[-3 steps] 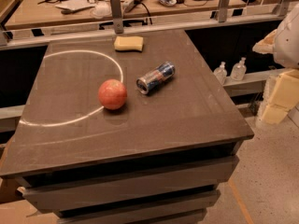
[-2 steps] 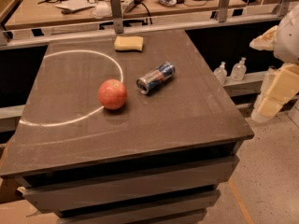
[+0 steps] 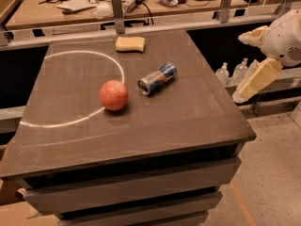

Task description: Move redbull can near sponge

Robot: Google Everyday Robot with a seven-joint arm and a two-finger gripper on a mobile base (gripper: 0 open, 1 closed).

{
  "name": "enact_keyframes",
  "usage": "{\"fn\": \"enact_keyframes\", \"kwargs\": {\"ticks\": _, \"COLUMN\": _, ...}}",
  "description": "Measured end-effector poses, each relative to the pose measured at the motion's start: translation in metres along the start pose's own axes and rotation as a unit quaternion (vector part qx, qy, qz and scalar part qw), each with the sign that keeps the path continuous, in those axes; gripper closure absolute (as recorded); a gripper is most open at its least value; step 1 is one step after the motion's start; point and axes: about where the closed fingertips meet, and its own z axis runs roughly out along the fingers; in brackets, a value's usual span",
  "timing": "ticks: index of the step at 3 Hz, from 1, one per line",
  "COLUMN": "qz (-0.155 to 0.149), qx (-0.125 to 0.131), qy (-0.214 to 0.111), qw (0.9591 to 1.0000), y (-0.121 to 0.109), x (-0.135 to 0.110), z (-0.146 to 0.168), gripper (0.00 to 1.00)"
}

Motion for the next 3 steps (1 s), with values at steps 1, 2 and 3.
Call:
{"fn": "enact_keyframes", "kwargs": {"ticks": 1, "qz": 0.009, "qx": 0.008, "qy": -0.034, "qw": 0.9993, "y": -0.0449, "x": 0.0059, "z": 0.0616, "gripper": 0.0}}
{"fn": "enact_keyframes", "kwargs": {"ticks": 2, "qz": 0.009, "qx": 0.008, "qy": -0.034, "qw": 0.9993, "y": -0.0449, "x": 0.0059, "z": 0.0616, "gripper": 0.0}}
{"fn": "enact_keyframes", "kwargs": {"ticks": 3, "qz": -0.001, "qx": 0.001, "qy": -0.038, "qw": 0.9993, "y": -0.0471, "x": 0.0032, "z": 0.0705, "gripper": 0.0}}
